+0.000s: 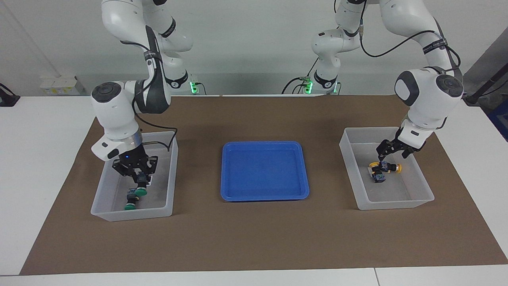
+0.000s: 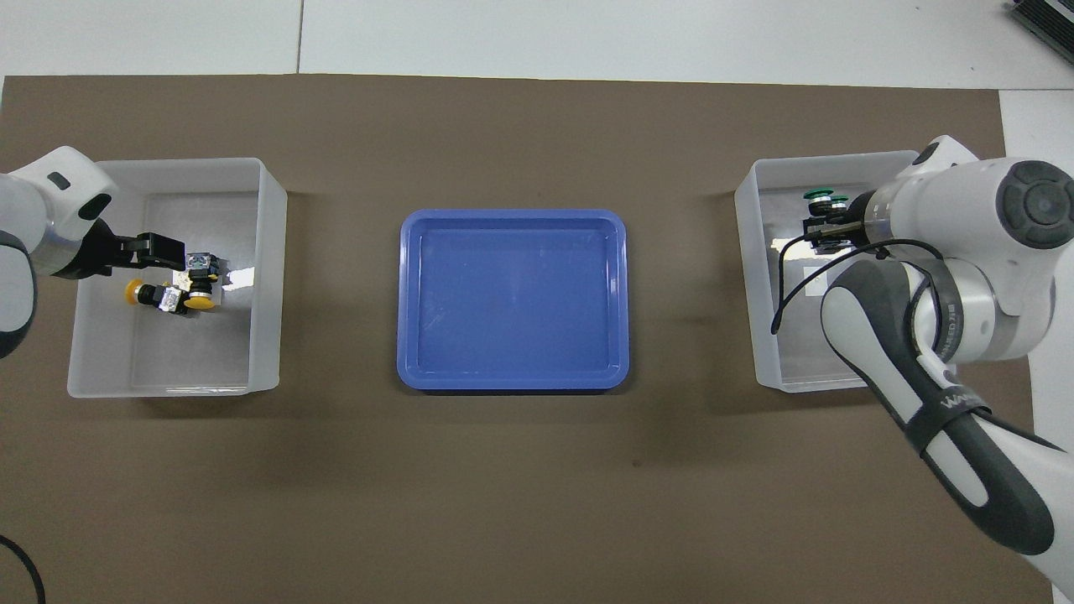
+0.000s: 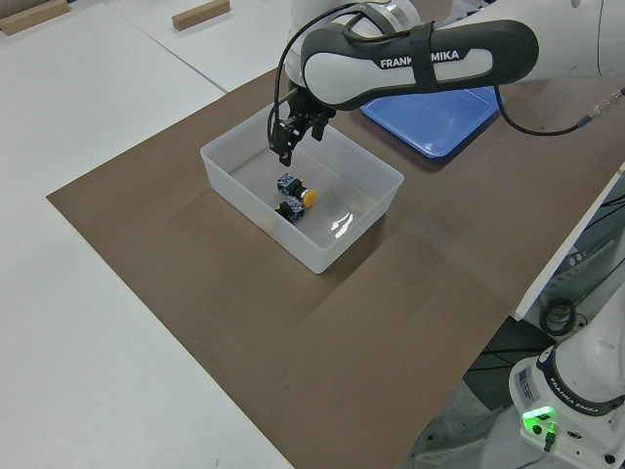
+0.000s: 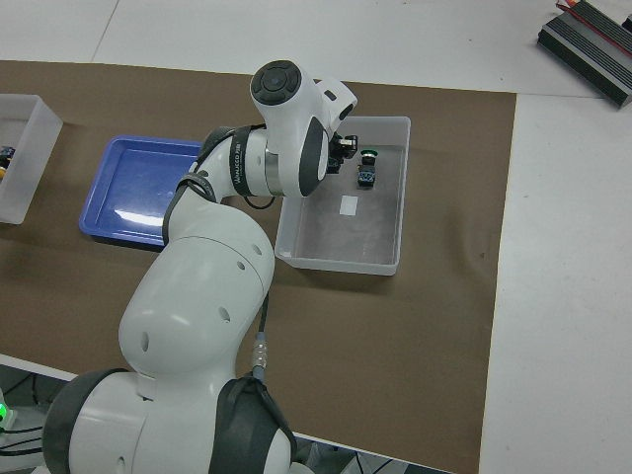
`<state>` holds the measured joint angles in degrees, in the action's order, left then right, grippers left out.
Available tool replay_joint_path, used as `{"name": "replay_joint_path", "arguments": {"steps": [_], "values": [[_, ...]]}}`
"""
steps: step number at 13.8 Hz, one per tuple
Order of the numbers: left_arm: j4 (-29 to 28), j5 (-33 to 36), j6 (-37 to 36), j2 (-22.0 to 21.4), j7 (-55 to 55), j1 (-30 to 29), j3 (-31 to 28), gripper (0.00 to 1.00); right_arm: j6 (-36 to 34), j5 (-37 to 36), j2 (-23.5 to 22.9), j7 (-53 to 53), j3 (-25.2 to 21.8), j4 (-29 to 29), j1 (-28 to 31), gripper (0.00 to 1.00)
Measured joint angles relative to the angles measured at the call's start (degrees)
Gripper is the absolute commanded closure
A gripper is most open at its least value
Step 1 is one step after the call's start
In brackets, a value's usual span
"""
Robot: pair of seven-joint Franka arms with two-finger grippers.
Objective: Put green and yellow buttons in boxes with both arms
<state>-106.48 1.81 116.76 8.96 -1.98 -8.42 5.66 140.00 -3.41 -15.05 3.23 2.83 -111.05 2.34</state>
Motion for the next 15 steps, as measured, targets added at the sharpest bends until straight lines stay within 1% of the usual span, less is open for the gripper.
{"name": "replay_joint_path", "arguments": {"steps": [3,5,6,7,8,10,12,15], "values": [[7.4,0.1,-9.8,-0.3,0.0,1.8,0.1,0.0,4.2,0.0,-3.6,0.0,0.0,0.0,0.8,1.0],[10.4,0.1,-14.6,-1.3,0.0,2.5,0.2,0.0,5.3,0.0,-4.9,0.0,0.0,0.0,1.3,1.0],[11.0,0.1,-16.2,-2.3,0.0,2.7,0.2,0.0,5.3,0.0,-5.2,0.0,0.0,0.0,1.5,0.94],[11.4,0.1,-17.7,-3.6,0.0,2.7,0.3,0.0,5.3,0.0,-5.4,0.0,0.0,0.0,1.7,0.73],[11.5,0.1,-19.2,-5.2,0.0,2.7,0.3,0.0,5.3,0.0,-5.5,0.0,0.0,0.0,1.9,0.49],[11.5,0.1,-21.0,-7.8,0.0,2.7,0.3,0.0,5.3,0.0,-5.5,0.0,0.0,0.0,2.0,0.47],[11.4,0.1,-21.3,-9.3,0.0,2.8,0.5,0.0,5.3,0.0,-5.5,0.0,0.0,0.0,2.0,0.45],[11.4,0.1,-21.1,-9.4,0.0,3.0,0.8,0.0,5.2,0.0,-5.4,0.0,0.1,0.3,2.0,0.32]]}}
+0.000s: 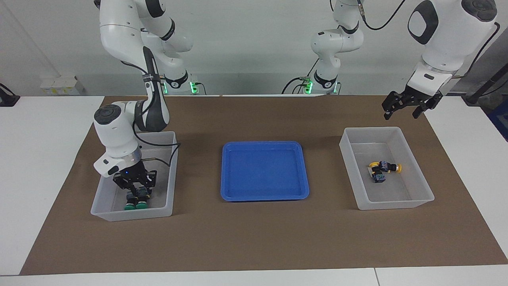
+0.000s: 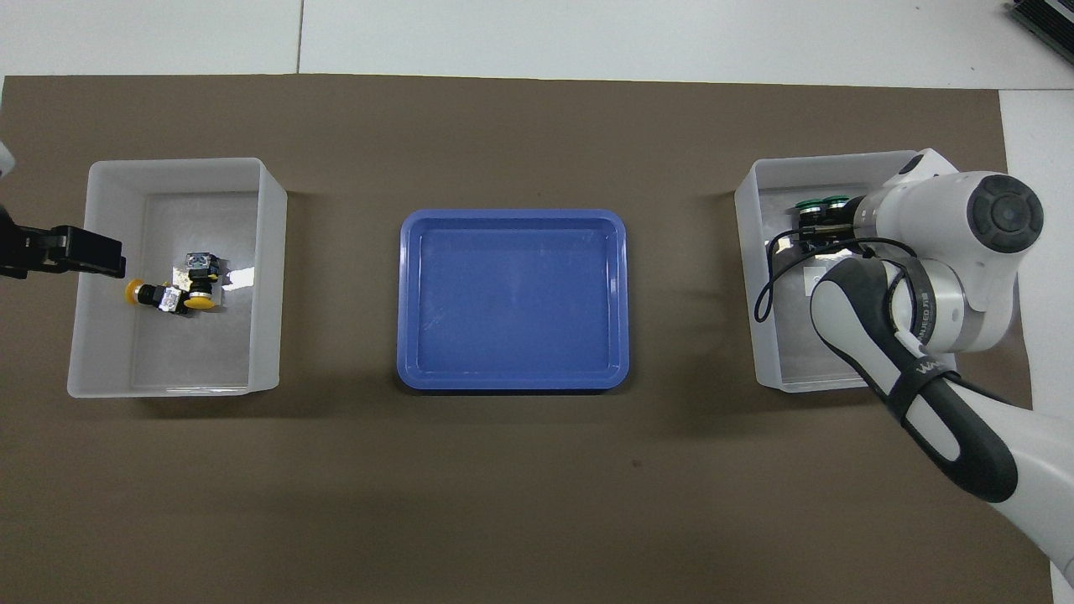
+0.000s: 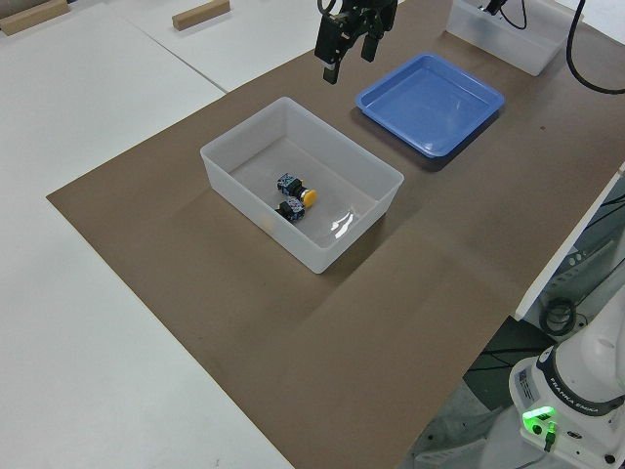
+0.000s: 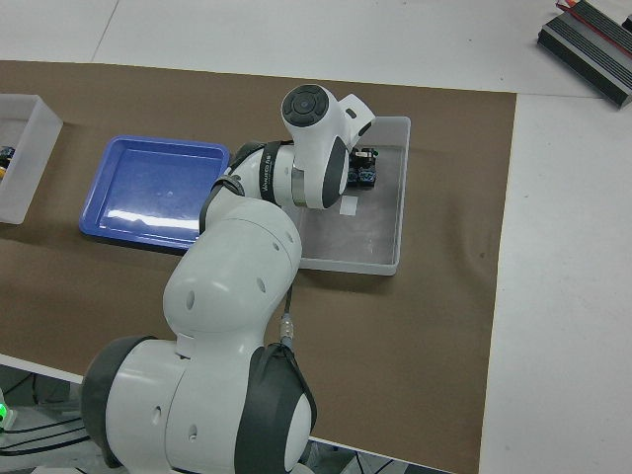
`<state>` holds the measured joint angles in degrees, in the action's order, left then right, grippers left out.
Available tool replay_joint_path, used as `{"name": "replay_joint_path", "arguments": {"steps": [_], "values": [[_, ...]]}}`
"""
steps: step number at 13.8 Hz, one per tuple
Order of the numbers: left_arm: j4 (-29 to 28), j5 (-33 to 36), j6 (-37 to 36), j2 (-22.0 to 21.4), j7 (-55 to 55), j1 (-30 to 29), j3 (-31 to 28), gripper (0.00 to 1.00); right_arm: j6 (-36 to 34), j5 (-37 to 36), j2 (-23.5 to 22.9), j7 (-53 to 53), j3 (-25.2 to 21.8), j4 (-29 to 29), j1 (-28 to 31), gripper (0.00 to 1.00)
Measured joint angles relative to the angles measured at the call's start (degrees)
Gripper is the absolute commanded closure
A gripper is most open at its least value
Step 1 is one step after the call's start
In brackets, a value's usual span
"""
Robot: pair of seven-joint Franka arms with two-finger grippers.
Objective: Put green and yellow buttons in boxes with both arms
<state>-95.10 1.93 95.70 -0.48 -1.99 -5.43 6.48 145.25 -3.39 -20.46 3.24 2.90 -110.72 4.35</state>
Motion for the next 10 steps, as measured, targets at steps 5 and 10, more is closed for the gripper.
{"name": "replay_joint_path", "arguments": {"steps": [5,10], "values": [[-0.1,0.0,0.0,0.0,0.0,0.6,0.1,0.0,-10.4,0.2,7.0,-6.3,0.7,1.3,-0.5,0.0],[-0.4,0.0,0.1,0.0,0.0,0.6,-0.1,0.0,-27.2,0.3,17.1,-10.7,1.1,4.0,-2.8,0.0]]}}
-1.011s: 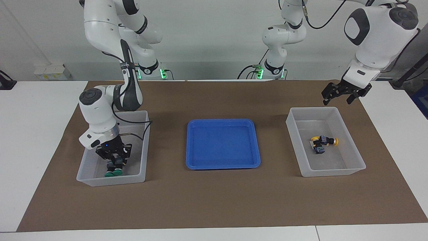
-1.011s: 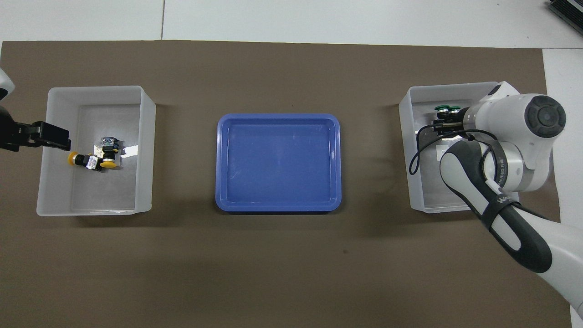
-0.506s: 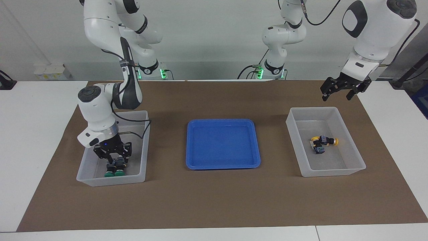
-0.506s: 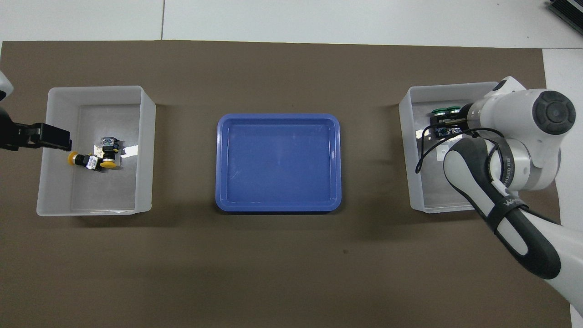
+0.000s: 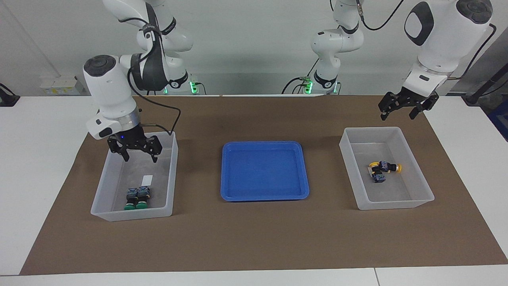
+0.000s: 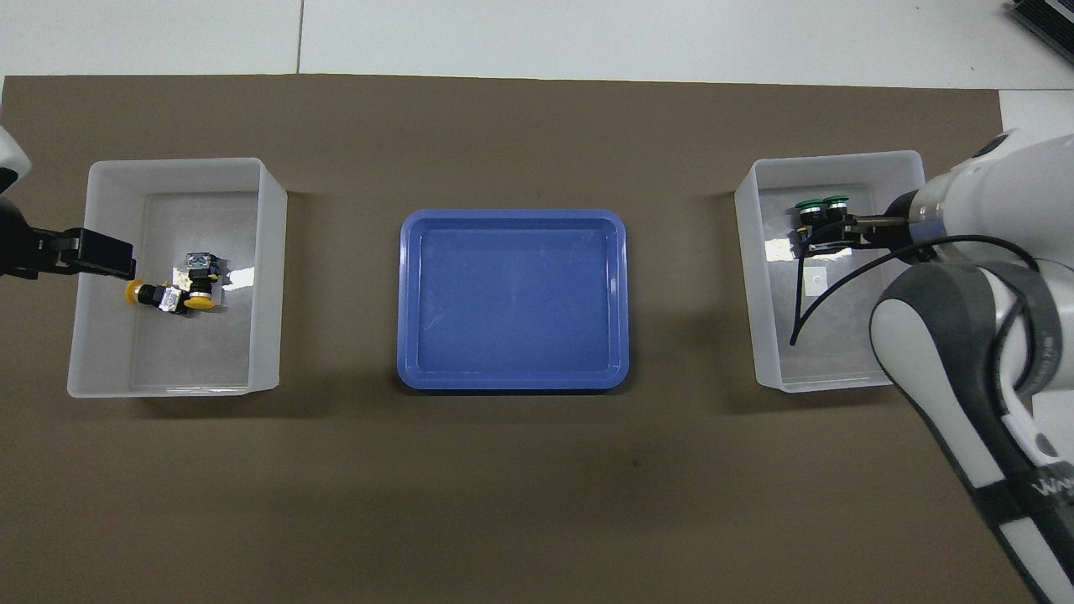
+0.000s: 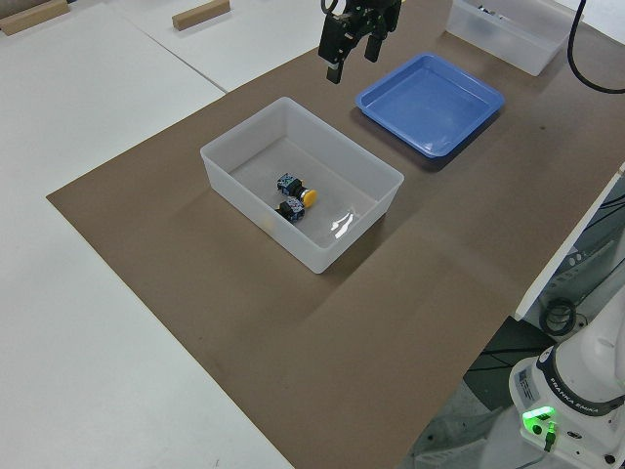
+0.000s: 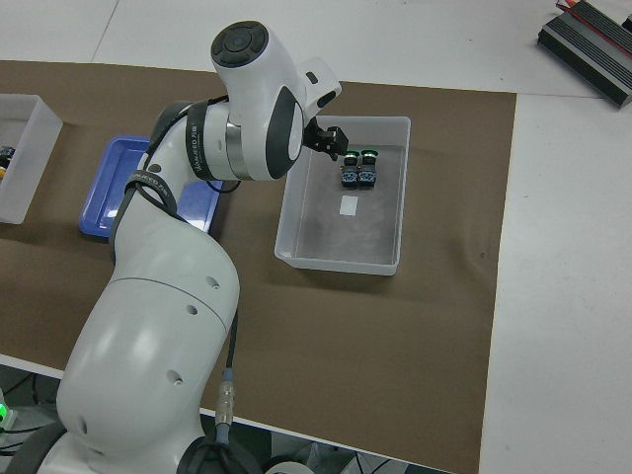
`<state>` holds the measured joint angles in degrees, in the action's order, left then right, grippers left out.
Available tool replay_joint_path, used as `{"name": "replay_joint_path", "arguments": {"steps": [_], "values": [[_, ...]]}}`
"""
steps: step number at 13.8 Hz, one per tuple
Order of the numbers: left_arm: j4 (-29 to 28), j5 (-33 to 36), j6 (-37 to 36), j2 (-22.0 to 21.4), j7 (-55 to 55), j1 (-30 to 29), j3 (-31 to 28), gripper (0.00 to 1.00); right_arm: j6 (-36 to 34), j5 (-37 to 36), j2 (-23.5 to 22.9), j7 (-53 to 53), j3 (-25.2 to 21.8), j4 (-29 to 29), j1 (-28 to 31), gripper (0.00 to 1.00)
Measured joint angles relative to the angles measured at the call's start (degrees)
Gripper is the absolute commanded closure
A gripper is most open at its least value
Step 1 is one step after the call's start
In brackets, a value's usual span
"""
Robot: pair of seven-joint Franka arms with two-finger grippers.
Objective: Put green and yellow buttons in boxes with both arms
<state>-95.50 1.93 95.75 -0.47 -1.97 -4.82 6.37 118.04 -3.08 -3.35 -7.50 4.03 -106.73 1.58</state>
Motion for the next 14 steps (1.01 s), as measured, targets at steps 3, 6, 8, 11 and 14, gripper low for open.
{"name": "replay_joint_path", "arguments": {"steps": [3,6,8,11,14], "values": [[0.0,0.0,0.0,0.0,0.0,0.0,0.0,0.0,-11.3,2.1,2.4,0.0,0.2,6.7,0.0,0.0],[0.0,0.0,0.0,0.0,0.0,0.0,0.0,0.0,-18.4,2.3,2.3,0.0,0.2,11.8,0.1,0.0],[0.0,0.0,0.0,0.0,0.0,0.0,-0.1,0.0,-22.6,2.3,2.2,0.0,0.1,15.0,0.5,0.0],[-0.1,0.0,0.0,0.0,0.0,0.0,-0.1,0.0,-25.9,2.3,2.2,0.0,0.1,17.1,0.8,0.0],[-0.1,0.0,0.0,0.0,0.0,0.0,-0.1,0.0,-26.4,2.3,2.0,0.0,0.2,16.5,0.3,0.0]]}}
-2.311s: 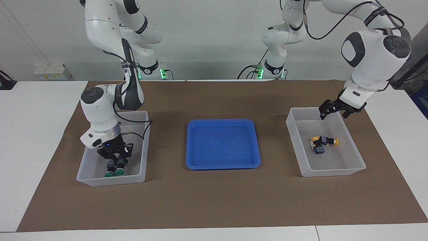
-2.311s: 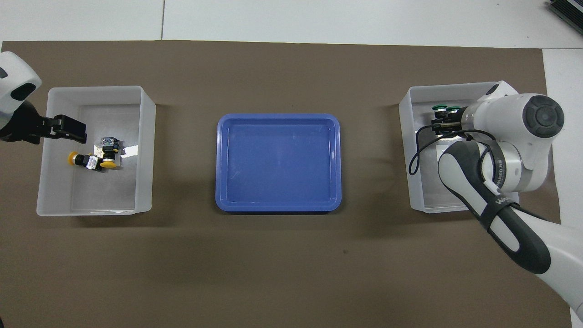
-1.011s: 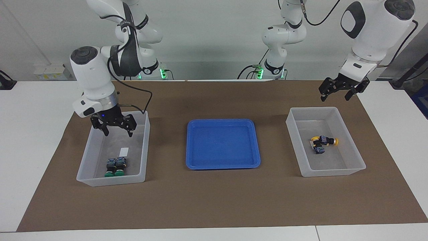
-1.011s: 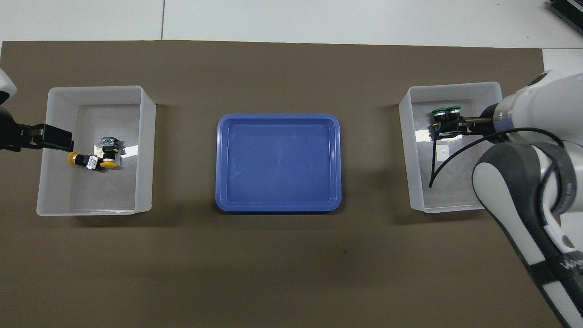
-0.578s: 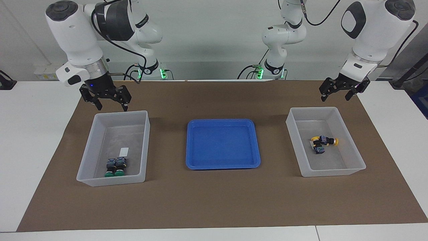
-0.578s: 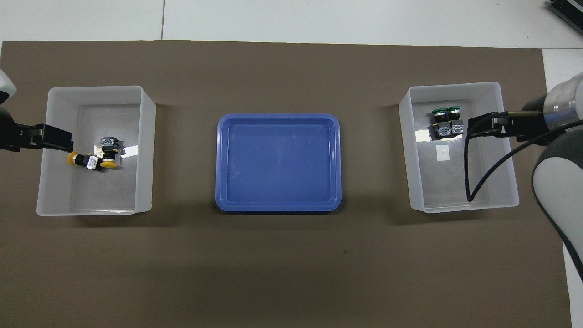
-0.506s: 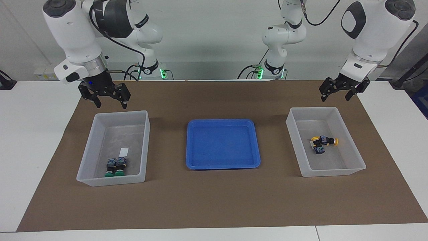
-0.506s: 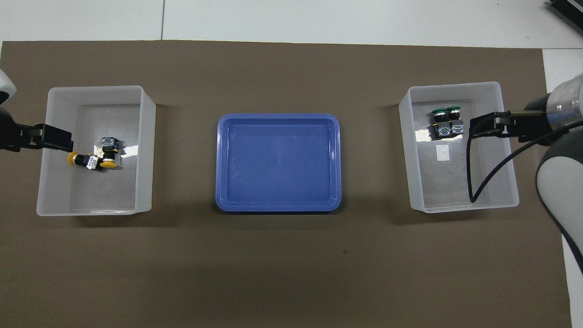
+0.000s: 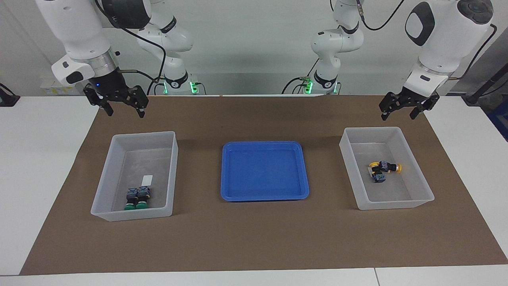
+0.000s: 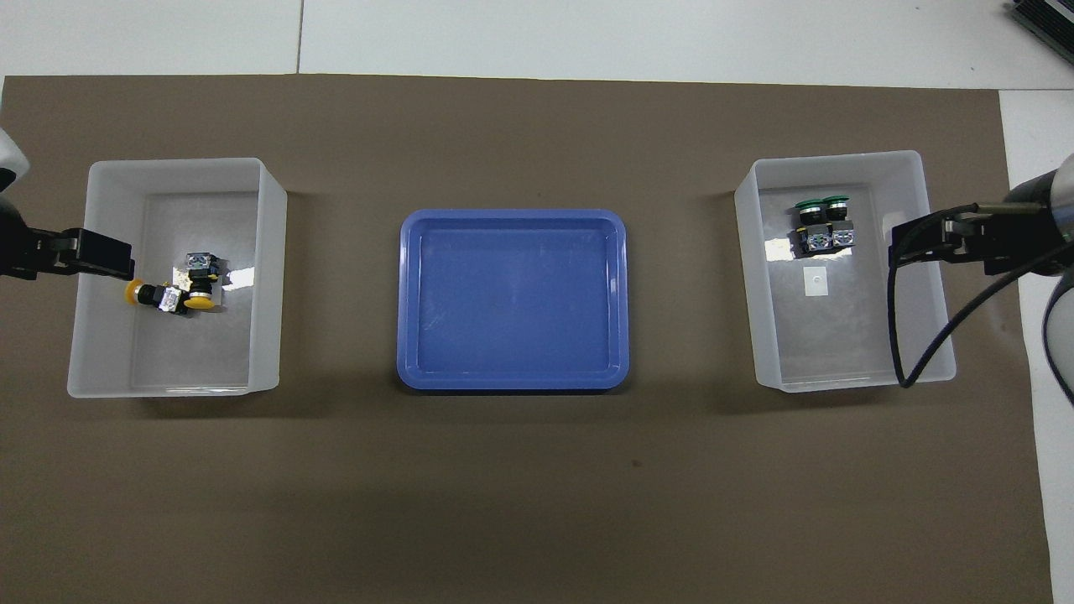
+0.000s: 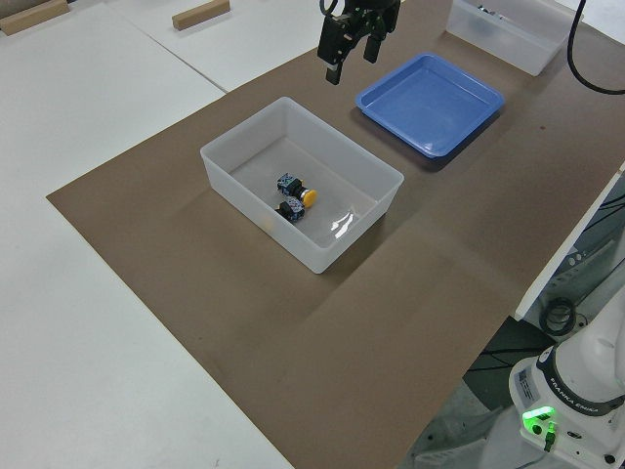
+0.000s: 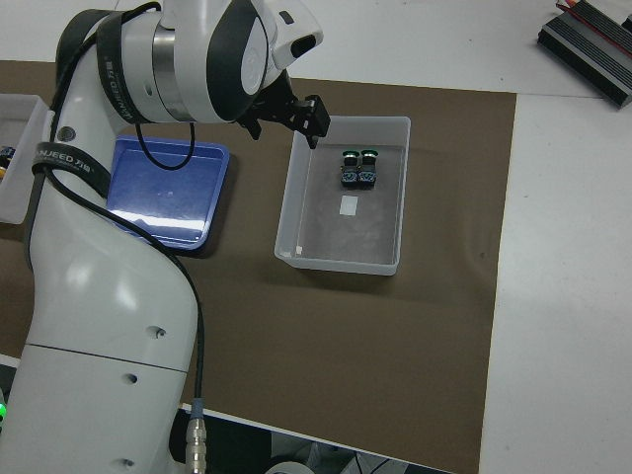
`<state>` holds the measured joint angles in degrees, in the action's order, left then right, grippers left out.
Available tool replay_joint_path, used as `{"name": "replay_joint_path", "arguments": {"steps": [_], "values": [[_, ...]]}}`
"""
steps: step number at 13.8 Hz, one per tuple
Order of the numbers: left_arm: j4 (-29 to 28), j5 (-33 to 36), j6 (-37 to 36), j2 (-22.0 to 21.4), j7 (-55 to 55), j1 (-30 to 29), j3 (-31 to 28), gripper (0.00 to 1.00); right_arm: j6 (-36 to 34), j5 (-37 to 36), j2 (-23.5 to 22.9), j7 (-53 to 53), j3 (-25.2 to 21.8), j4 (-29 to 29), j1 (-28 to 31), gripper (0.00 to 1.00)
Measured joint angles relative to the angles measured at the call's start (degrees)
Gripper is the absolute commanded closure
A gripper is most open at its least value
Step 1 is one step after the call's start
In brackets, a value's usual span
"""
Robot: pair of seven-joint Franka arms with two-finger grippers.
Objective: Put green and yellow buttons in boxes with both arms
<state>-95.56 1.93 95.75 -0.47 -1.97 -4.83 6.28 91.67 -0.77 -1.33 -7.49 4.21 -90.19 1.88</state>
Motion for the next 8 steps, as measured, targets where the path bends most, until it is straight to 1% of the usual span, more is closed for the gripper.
{"name": "replay_joint_path", "arguments": {"steps": [8], "values": [[0.0,0.0,0.0,0.0,0.0,-0.1,-0.1,0.0,0.0,0.0,0.0,0.0,0.0,-1.0,0.0,0.0]]}}
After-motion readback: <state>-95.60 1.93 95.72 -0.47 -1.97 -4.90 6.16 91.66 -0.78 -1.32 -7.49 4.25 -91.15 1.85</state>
